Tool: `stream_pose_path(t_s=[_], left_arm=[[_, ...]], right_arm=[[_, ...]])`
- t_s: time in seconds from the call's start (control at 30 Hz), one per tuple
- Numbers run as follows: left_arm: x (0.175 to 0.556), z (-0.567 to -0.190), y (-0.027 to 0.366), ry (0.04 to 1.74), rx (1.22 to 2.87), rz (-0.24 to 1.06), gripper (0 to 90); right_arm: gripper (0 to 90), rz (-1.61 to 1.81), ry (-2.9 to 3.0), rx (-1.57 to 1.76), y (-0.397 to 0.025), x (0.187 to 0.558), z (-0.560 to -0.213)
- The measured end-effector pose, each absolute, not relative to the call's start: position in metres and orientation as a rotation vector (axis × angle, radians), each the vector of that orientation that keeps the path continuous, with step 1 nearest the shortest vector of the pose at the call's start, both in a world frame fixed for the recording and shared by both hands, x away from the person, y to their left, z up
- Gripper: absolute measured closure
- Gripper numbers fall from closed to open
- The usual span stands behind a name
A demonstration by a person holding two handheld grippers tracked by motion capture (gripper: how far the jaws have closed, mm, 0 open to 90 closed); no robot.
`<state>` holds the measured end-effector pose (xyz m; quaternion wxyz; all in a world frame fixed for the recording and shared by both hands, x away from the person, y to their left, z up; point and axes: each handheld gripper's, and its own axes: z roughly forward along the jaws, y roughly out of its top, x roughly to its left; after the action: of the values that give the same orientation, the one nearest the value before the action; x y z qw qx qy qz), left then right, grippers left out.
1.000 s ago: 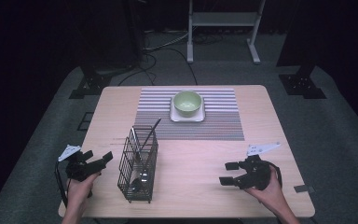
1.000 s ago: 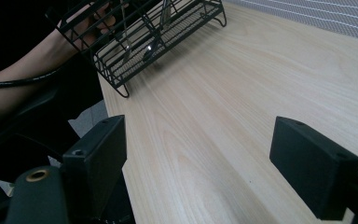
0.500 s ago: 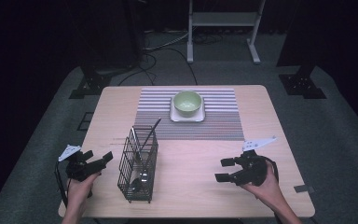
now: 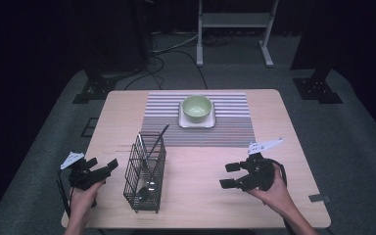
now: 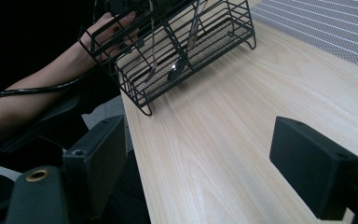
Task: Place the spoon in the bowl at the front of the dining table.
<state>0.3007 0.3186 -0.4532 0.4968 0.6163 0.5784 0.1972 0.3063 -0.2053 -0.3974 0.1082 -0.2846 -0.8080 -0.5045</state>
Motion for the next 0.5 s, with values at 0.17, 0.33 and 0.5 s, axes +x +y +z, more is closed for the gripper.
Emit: stream_pose_path(t_s=[0.17,0.33,0.5], left_arm=[[0.301,-0.453,0.319,1.401,1.492,0.479,1.0],[0.300,-0.453,0.320,1.400,1.495,0.479,1.0],[0.301,-0.453,0.319,1.400,1.494,0.479,1.0]], right_arm=[[17.6,-1.472,-2.380,-0.826,-0.200,0.308,-0.394],[17.6,-1.465,-2.390,-0.806,-0.194,0.310,-0.390],[17.6,-1.452,-2.393,-0.800,-0.190,0.312,-0.388]])
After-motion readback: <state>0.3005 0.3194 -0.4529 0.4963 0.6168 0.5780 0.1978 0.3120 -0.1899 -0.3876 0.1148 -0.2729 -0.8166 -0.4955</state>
